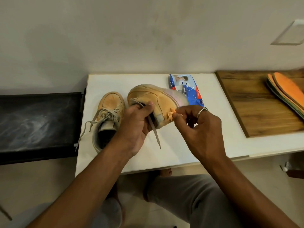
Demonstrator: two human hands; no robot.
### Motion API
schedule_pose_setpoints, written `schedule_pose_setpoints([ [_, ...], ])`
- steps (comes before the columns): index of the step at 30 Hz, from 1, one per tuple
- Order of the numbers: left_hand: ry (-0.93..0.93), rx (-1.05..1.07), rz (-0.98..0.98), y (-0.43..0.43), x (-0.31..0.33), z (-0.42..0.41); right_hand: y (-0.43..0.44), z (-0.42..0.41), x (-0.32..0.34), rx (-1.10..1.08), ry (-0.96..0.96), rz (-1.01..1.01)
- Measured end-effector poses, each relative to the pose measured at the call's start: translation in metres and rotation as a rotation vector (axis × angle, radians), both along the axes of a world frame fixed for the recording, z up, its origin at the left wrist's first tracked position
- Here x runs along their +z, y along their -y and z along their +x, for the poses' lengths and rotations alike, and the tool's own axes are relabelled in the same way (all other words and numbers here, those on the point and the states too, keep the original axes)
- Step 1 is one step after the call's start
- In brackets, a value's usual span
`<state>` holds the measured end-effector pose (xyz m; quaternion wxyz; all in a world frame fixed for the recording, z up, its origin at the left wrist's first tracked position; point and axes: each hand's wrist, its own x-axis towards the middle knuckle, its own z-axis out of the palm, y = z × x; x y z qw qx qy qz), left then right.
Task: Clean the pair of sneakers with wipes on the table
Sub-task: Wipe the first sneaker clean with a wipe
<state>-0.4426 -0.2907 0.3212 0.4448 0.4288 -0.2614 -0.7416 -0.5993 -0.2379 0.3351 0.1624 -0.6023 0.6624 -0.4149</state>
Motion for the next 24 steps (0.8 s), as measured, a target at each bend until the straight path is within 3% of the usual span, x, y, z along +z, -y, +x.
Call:
schedule_pose_setpoints([
  [3, -0.331, 0.054, 0.091, -0.003, 0.006, 0.000, 0.003, 0.005, 0.006, -0.036, -0.049, -0.117],
  [5, -0.415, 0.023, 0.104, -0.007, 0.007, -0.001, 0.007, 0.007, 0.007, -0.054, -0.077, -0.152],
  [14, -0.467, -0.099, -0.014, -0.009, -0.005, -0.001, 0.005, 0.012, 0.005, 0.074, -0.218, -0.169],
  [19, -0.425, -0.085, -0.010, -0.010, -0.007, -0.003, 0.016, 0.004, 0.012, -0.024, -0.183, -0.193],
  [24, -0.414, -0.091, -0.012, -0.011, -0.007, -0.004, 0.011, 0.007, 0.006, 0.122, -0.239, -0.184],
])
